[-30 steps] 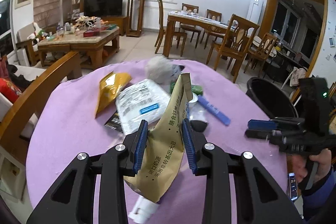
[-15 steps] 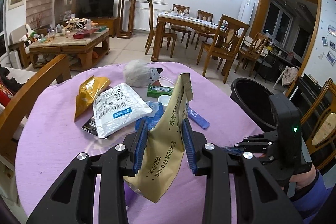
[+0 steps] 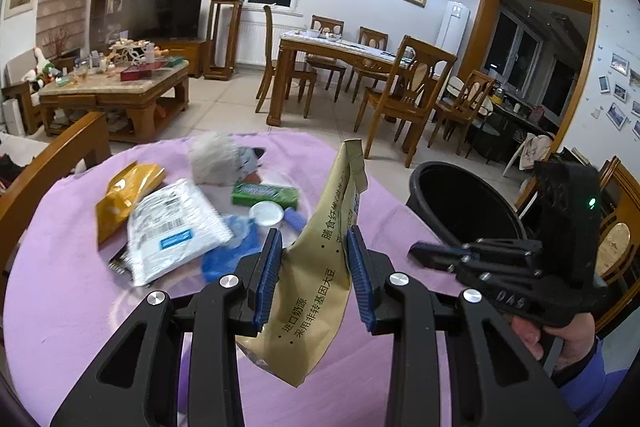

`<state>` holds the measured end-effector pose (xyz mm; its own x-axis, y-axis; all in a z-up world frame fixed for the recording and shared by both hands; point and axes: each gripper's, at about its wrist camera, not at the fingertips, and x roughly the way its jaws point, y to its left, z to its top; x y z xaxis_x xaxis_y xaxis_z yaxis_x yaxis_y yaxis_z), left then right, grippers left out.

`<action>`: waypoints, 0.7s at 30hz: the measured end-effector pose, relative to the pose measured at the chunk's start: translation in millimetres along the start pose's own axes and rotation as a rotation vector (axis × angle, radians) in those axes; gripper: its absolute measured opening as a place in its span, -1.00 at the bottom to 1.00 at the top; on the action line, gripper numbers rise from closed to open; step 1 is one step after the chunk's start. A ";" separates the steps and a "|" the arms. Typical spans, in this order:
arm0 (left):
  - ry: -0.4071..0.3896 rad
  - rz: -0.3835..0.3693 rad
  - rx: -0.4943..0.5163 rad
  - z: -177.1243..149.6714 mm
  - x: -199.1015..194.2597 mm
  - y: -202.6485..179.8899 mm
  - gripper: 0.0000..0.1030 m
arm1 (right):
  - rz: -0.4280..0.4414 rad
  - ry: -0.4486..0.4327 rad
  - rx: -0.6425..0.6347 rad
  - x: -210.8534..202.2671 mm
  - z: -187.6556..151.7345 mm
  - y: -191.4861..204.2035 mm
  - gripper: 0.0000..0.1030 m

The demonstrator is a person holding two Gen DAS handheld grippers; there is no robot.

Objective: Collect trash
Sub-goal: 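Carry the bag and cup over the bin and open both tools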

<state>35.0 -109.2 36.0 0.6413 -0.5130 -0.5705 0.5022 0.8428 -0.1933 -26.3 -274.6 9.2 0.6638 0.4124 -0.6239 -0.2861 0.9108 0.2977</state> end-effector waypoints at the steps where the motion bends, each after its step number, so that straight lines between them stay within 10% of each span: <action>1: -0.005 -0.008 0.001 2.7 2.1 -5.6 -0.35 | -0.006 -0.024 0.011 -9.2 3.2 -5.9 -0.94; 21: 0.020 -0.208 0.186 24.0 110.7 -188.9 -0.35 | -0.258 -0.270 0.346 -148.9 -16.2 -193.7 -0.94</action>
<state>24.9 -329.1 28.5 0.5027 -0.6669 -0.5500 0.7210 0.6745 -0.1589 -81.0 -512.1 32.8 0.8509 0.1130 -0.5131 0.1264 0.9039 0.4087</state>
